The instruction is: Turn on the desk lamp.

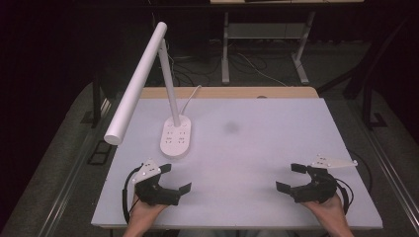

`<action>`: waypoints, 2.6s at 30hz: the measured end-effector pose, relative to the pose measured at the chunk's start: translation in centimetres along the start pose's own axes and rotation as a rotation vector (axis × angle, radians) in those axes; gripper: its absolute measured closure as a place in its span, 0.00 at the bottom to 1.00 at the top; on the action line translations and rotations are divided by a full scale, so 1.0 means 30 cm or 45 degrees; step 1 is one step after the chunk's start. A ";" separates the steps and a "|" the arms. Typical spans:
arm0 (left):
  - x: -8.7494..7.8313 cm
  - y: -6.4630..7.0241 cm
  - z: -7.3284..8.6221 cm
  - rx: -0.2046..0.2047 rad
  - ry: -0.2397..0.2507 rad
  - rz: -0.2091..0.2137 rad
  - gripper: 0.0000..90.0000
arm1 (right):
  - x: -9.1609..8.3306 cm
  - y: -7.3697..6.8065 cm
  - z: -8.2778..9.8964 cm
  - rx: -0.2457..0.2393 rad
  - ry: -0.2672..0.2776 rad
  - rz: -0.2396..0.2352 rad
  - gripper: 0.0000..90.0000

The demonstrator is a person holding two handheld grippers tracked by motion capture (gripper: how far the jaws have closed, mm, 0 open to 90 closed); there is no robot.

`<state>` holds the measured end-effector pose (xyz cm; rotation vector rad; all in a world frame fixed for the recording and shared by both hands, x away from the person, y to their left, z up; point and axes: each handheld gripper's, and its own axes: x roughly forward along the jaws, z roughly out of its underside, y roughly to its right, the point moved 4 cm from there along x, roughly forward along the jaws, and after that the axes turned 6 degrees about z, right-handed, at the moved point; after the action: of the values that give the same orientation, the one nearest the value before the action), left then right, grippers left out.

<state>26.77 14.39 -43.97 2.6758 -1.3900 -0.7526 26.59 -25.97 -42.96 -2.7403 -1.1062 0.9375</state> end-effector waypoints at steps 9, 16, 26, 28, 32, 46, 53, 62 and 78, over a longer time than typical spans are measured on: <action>0.011 0.008 0.000 0.011 -0.010 0.016 0.00 | -0.005 -0.004 0.004 -0.005 -0.027 -0.015 0.01; 0.014 0.006 0.000 0.022 -0.022 0.022 0.00 | -0.016 -0.004 0.007 -0.025 -0.054 -0.017 0.01; 0.018 0.016 -0.001 0.033 -0.023 0.041 0.00 | -0.014 0.000 0.006 -0.021 -0.086 -0.020 0.01; 0.019 0.016 -0.001 0.034 -0.021 0.042 0.00 | -0.014 0.001 0.004 -0.024 -0.086 -0.022 0.01; 0.020 0.016 -0.001 0.033 -0.023 0.042 0.00 | -0.012 0.000 -0.004 -0.029 -0.095 -0.027 0.01; 0.015 0.014 0.001 0.034 -0.029 0.030 0.00 | 0.028 -0.044 -0.078 -0.100 -0.125 -0.039 0.01; 0.015 0.013 0.003 0.035 -0.040 0.025 0.00 | 0.061 -0.061 -0.133 -0.123 -0.138 -0.072 0.01; 0.011 0.010 0.003 0.030 -0.027 0.022 0.00 | 0.109 -0.079 -0.184 -0.149 -0.158 -0.095 0.01; 0.009 0.007 0.004 0.037 -0.031 0.013 0.00 | 0.161 -0.082 -0.261 -0.176 -0.200 -0.114 0.01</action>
<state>26.68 14.07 -44.11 2.6882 -1.4300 -0.7730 32.09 -19.62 -38.46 -2.7343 -1.3555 1.1205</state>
